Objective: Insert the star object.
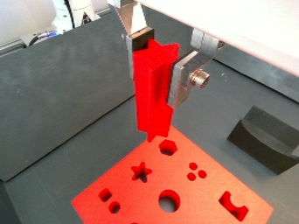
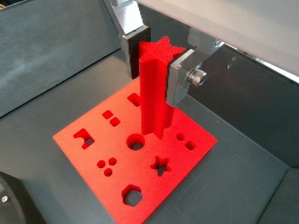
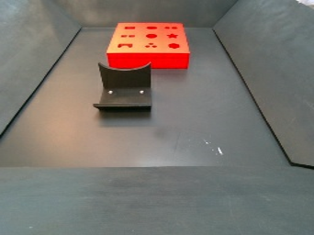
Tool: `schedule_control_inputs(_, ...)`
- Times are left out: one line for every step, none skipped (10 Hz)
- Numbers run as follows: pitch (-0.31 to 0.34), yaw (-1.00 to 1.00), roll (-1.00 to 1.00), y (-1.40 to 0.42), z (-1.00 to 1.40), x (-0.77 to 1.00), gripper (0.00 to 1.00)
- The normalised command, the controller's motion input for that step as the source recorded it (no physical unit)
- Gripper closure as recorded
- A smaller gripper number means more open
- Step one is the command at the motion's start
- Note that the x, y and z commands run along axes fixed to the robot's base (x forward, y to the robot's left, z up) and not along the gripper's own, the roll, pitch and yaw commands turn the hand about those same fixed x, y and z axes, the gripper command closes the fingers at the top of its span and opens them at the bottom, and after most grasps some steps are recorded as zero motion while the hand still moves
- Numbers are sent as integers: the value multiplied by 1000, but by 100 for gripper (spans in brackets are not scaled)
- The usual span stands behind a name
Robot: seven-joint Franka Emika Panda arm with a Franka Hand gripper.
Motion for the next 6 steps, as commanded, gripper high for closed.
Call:
schedule_control_inputs(0,-23,-33,-91,-97,157,100)
schedule_control_inputs(-204,-651,-130,-31,-446,-57,100)
schedule_control_inputs(-189,-994,-74,-17,-563,-74,100)
schedule_control_inputs(-184,-1000,-67,-17,-571,-77,100)
schedule_control_inputs(-177,-1000,-34,0,-603,-54,100)
schedule_control_inputs(-236,-1000,-61,-3,-589,-74,100)
